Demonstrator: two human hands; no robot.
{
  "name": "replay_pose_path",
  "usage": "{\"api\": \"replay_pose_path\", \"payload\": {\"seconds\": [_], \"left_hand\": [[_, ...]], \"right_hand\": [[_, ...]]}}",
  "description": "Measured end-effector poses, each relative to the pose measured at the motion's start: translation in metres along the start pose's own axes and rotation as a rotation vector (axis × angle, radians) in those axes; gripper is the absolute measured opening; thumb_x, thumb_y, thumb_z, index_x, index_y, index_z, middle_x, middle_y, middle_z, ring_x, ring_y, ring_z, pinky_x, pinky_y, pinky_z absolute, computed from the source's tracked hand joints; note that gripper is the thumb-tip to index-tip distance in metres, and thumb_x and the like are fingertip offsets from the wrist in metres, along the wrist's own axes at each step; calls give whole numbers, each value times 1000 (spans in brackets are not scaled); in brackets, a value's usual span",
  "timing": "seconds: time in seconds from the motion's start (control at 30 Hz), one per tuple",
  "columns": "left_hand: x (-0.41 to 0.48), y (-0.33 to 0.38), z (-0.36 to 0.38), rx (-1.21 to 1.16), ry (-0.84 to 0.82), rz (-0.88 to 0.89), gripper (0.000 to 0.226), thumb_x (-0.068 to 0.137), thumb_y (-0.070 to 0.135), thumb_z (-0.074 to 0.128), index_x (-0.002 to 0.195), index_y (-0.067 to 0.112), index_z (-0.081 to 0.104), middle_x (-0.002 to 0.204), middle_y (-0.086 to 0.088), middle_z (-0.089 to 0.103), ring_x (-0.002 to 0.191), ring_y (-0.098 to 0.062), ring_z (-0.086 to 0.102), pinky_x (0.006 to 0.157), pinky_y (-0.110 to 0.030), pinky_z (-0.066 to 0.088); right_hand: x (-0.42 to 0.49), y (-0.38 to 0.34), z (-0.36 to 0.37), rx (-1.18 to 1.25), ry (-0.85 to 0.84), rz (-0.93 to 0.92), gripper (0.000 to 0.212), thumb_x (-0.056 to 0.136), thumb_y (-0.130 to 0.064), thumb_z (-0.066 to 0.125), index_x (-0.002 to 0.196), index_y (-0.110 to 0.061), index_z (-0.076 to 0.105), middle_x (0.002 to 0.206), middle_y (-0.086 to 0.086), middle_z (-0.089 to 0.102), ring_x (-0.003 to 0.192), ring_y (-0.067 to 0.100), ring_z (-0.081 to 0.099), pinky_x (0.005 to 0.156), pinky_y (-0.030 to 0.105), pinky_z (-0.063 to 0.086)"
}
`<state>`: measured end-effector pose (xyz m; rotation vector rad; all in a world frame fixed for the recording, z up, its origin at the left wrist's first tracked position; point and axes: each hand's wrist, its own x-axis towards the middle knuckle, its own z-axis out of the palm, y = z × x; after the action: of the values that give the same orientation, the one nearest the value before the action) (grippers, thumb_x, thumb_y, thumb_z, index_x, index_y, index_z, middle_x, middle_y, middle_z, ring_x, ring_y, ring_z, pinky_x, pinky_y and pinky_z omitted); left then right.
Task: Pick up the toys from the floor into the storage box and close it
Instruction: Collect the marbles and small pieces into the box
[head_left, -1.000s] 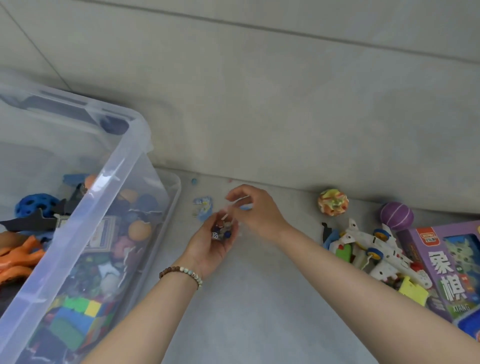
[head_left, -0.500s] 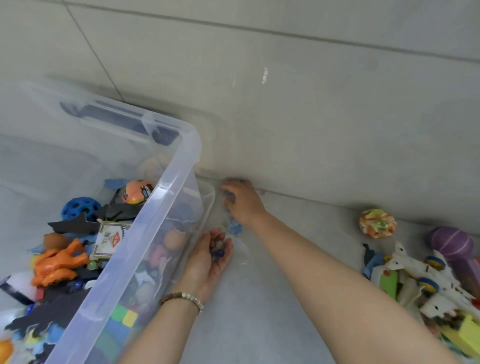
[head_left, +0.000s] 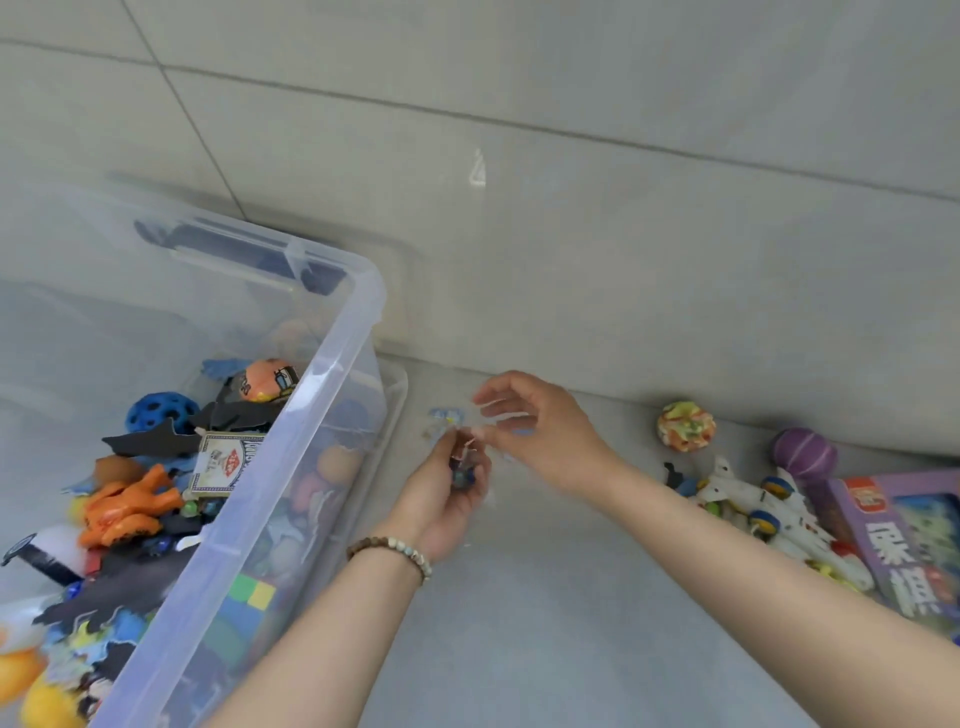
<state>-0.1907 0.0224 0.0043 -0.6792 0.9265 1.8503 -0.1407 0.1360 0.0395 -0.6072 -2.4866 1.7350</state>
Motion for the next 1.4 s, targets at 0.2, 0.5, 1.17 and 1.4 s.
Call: {"api": "replay_pose_path", "payload": {"seconds": [0.2, 0.5, 1.17, 1.4], "left_hand": [[-112, 28, 43, 435, -134, 115, 28, 98, 35, 42, 75, 19, 43, 46, 9, 36, 32, 1, 30, 25, -9, 13], [-230, 165, -61, 1308, 197, 727, 26, 97, 20, 49, 77, 13, 63, 56, 2, 55, 44, -10, 47, 41, -19, 39], [-244, 98, 19, 1291, -165, 533, 21, 90, 12, 59, 111, 12, 58, 102, -5, 62, 83, -12, 61, 73, -22, 52], [-107, 30, 15, 1684, -78, 333, 43, 95, 27, 50, 129, 0, 45, 125, -12, 55, 118, -29, 53, 84, -26, 41]], "right_hand": [[-61, -95, -15, 420, -24, 282, 22, 98, -19, 44, 114, -10, 56, 99, 1, 61, 89, 15, 62, 78, 21, 49], [-66, -213, 100, 237, -293, 224, 34, 90, -6, 57, 124, -9, 54, 125, 10, 58, 104, 18, 59, 86, 28, 50], [-152, -156, -61, -58, -99, 438, 50, 83, -20, 69, 129, -15, 51, 132, 8, 51, 114, 17, 53, 94, 31, 46], [-105, -42, -66, -96, 38, 520, 52, 78, -30, 74, 124, -14, 55, 123, 5, 56, 106, 14, 53, 73, 22, 46]]}}
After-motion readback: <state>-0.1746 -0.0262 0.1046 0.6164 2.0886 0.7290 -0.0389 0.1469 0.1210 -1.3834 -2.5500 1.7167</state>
